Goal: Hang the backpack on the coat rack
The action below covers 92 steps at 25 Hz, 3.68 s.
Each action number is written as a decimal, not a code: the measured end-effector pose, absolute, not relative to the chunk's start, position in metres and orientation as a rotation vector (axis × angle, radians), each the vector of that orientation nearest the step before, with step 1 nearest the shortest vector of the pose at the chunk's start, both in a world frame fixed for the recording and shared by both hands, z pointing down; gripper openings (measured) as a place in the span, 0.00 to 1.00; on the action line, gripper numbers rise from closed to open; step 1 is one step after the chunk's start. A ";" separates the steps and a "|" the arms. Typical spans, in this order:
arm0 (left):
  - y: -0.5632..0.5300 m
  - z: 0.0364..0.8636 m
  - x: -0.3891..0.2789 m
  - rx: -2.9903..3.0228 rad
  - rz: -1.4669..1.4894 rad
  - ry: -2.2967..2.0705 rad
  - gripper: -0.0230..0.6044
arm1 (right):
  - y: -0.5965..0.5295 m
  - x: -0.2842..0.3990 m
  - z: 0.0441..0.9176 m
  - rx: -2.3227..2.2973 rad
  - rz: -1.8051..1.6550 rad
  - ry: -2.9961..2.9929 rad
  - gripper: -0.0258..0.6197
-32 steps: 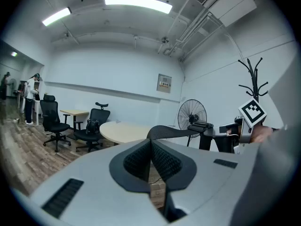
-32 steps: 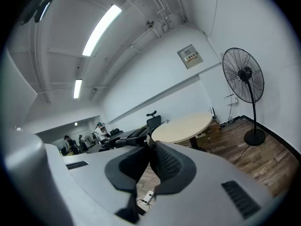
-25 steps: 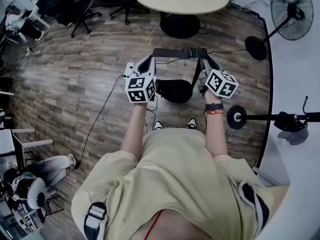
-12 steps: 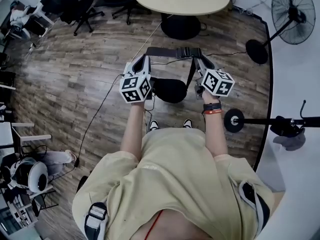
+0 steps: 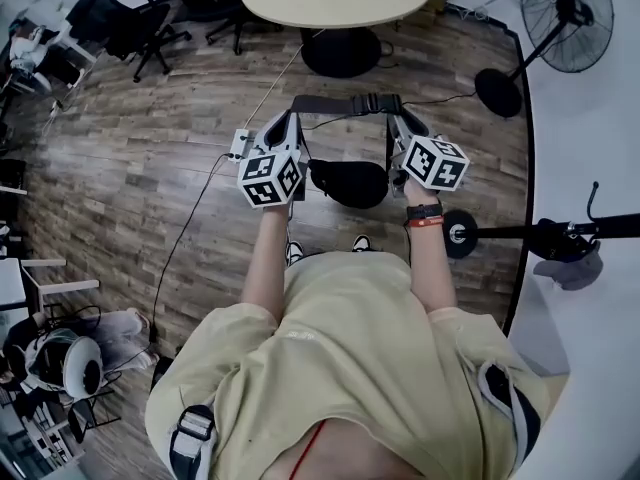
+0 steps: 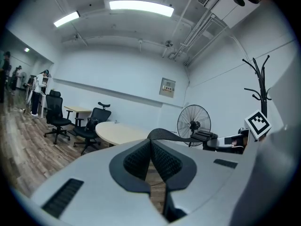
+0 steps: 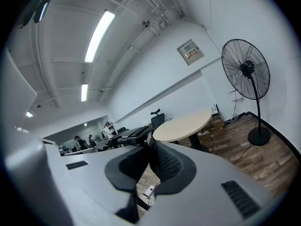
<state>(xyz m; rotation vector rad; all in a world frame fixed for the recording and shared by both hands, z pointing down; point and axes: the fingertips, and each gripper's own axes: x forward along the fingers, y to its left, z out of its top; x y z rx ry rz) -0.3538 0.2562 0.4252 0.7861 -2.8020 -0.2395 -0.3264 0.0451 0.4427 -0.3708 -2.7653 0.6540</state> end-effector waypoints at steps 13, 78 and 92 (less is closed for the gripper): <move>0.127 0.430 -0.343 1.170 -0.170 -2.626 0.08 | -0.069 -0.266 0.449 0.030 0.775 -2.836 0.11; -0.324 0.448 -0.075 2.438 0.007 -1.578 0.08 | -0.318 0.134 0.480 1.629 1.022 -2.605 0.12; -0.360 0.447 -0.068 2.427 -0.002 -1.566 0.08 | -0.357 0.143 0.477 1.650 1.042 -2.623 0.13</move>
